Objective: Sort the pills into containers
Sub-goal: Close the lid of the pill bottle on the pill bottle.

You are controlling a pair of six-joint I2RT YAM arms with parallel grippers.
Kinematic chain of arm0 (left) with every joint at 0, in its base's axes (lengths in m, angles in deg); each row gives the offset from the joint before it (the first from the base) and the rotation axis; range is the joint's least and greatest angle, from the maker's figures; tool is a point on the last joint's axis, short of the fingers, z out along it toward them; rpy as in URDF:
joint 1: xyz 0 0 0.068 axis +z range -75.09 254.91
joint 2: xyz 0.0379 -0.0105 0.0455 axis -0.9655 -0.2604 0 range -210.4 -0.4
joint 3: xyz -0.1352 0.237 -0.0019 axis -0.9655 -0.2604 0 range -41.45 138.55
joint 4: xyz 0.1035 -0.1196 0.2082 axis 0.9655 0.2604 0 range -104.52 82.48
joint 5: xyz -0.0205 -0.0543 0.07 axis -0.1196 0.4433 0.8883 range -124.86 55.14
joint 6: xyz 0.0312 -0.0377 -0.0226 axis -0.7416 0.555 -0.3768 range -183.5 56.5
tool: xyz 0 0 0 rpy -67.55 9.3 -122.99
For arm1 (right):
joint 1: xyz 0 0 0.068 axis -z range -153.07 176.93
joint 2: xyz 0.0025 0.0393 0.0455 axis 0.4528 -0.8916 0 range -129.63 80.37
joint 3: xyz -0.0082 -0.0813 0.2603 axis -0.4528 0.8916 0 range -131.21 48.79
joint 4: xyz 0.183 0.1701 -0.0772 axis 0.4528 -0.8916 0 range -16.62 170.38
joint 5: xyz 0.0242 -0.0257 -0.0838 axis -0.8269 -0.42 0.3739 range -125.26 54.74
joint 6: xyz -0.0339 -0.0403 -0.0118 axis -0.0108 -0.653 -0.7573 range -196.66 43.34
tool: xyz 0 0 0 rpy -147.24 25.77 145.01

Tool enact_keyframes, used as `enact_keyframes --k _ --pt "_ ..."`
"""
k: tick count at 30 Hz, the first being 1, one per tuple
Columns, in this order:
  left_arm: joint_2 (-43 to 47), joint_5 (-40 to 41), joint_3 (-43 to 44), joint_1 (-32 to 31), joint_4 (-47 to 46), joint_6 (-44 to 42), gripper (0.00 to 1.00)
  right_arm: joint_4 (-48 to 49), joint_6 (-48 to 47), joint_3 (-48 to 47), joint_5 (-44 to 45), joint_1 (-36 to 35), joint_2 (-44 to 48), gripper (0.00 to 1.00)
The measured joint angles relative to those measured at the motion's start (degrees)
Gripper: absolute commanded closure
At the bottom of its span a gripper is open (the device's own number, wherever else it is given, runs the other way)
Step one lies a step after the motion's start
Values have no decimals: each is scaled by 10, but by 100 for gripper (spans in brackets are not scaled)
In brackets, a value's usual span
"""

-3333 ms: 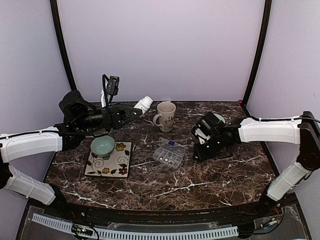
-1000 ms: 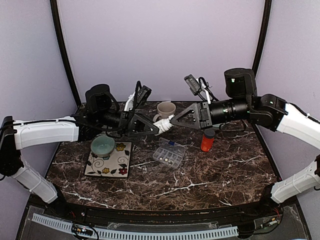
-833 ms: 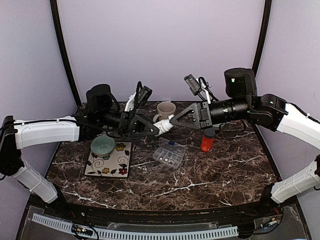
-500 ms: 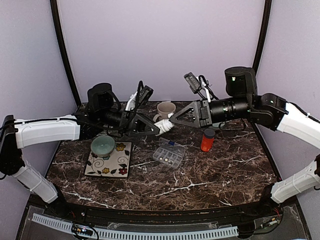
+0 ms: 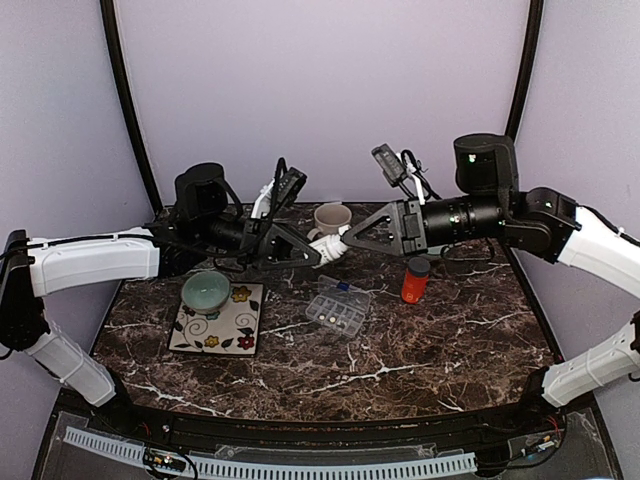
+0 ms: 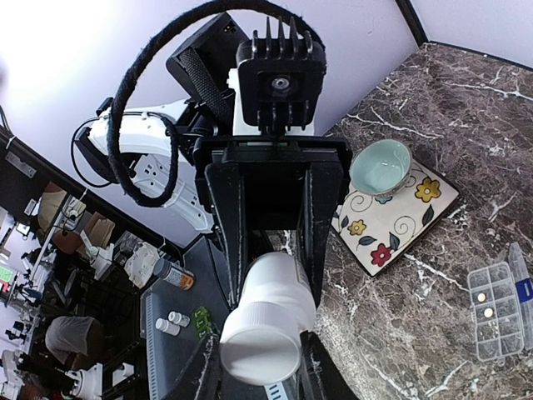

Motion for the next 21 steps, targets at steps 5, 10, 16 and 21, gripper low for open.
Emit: enact_keyframes --k 5,10,16,21 --pt "0 2 0 0 0 -1 100 -1 0 5 2 -2 4 92" --pt "0 3 0 0 0 -1 100 -2 0 6 2 -2 4 92" --pt "0 3 1 0 0 -1 100 -2 -3 6 5 -2 5 92" --pt "0 2 2 0 1 0 100 -3 -7 6 18 -2 4 92"
